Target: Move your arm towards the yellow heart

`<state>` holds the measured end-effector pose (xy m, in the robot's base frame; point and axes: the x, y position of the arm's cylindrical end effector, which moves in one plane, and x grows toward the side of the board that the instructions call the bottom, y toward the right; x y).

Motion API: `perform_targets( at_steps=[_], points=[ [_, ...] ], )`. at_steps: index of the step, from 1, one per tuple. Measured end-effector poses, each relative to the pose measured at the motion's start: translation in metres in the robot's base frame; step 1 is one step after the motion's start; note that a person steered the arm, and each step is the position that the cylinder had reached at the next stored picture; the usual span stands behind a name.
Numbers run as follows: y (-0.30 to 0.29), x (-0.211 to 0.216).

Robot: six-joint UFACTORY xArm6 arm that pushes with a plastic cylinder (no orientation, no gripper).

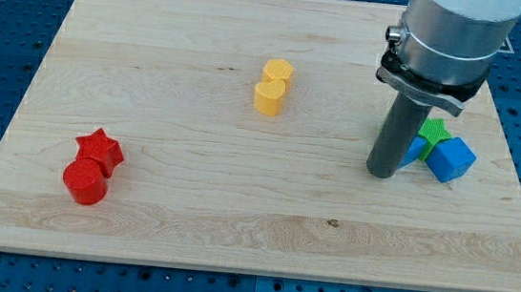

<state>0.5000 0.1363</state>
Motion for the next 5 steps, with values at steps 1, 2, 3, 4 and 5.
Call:
perform_targets(
  at_steps=[1, 2, 3, 4, 5],
  points=[
    [0.000, 0.001],
    [-0.005, 0.003],
    [-0.042, 0.024],
    [-0.078, 0.023],
    [-0.123, 0.024]
  ],
)
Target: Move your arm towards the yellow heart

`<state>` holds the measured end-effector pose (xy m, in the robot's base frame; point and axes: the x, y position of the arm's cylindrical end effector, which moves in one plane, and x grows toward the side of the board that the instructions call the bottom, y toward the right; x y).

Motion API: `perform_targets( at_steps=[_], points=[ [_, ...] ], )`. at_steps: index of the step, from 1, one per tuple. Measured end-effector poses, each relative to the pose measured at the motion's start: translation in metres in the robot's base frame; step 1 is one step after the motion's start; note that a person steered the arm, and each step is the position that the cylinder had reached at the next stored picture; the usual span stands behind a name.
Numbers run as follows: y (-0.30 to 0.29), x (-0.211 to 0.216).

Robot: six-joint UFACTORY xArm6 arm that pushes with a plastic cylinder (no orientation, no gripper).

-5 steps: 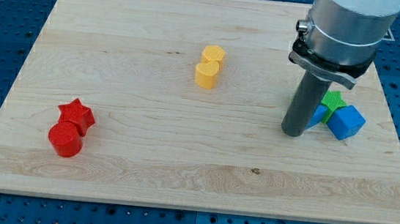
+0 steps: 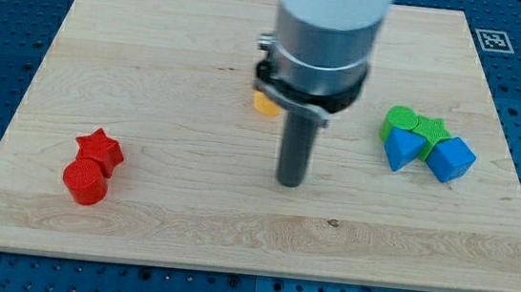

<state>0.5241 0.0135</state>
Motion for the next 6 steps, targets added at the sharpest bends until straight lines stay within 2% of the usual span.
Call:
perform_targets(
  at_steps=[1, 2, 3, 6],
  points=[
    [-0.057, -0.003],
    [-0.105, -0.029],
    [-0.111, -0.051],
    [0.031, -0.077]
  ],
)
